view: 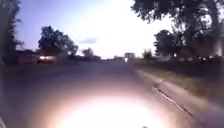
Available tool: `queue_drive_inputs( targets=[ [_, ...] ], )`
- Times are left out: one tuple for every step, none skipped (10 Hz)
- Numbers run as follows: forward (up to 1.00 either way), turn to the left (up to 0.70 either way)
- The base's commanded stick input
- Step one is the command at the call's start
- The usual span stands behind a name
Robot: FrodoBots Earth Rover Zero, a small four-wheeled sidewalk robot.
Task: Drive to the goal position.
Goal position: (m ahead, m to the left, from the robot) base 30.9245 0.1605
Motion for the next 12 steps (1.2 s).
queue_drive_inputs(
  targets=[
    [0.7, 0.0],
    [0.7, 0.0],
    [0.7, 0.0],
    [0.7, 0.0],
    [0.7, 0.0],
    [0.7, 0.0],
    [0.7, 0.0],
    [0.7, 0.0],
    [0.7, 0.0],
    [0.7, 0.0],
    [0.7, 0.0],
    [0.7, 0.0]
  ],
)
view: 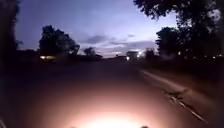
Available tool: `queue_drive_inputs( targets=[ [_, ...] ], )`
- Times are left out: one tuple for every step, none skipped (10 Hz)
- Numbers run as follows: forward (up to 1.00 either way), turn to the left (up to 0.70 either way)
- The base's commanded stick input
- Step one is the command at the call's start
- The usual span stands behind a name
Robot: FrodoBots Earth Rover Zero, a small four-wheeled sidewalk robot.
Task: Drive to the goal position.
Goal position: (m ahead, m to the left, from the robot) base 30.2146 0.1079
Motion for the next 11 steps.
queue_drive_inputs(
  targets=[
    [0.7, 0.0],
    [0.7, 0.0],
    [0.7, 0.0],
    [0.7, -0.35],
    [0.7, -0.35],
    [0.7, -0.35],
    [0.7, -0.35],
    [0.7, -0.35],
    [0.7, -0.35],
    [0.7, -0.35],
    [0.7, -0.35]
  ],
)
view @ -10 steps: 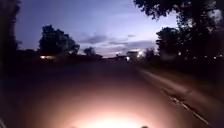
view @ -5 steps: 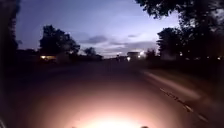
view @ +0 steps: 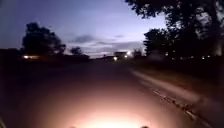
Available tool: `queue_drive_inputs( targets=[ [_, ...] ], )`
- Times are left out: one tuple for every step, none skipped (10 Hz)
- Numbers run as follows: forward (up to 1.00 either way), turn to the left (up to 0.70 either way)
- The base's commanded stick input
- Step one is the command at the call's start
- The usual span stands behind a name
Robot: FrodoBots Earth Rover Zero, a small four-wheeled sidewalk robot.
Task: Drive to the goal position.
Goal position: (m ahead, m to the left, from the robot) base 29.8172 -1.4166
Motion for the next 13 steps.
queue_drive_inputs(
  targets=[
    [0.7, 0.0],
    [0.7, 0.0],
    [0.7, 0.0],
    [0.7, 0.0],
    [0.7, 0.0],
    [0.7, 0.0],
    [0.7, 0.0],
    [0.7, 0.0],
    [0.7, 0.0],
    [0.7, 0.0],
    [0.7, 0.0],
    [0.7, 0.0],
    [0.7, 0.0]
  ],
)
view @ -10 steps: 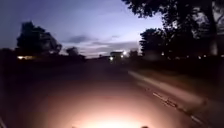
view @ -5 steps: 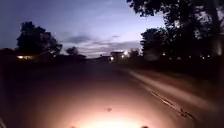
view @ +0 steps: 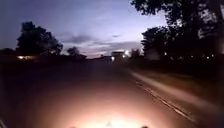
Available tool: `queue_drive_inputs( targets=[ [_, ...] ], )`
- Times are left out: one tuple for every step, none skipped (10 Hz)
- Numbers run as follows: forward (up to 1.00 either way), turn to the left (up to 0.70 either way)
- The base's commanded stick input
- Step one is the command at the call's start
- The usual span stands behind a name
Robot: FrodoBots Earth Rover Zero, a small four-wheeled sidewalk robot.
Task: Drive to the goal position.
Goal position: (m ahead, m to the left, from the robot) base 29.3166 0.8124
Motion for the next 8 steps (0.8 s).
queue_drive_inputs(
  targets=[
    [0.7, 0.0],
    [0.7, 0.0],
    [0.7, 0.0],
    [0.7, 0.0],
    [0.7, 0.0],
    [0.7, 0.0],
    [0.7, 0.0],
    [0.7, 0.0]
  ],
)
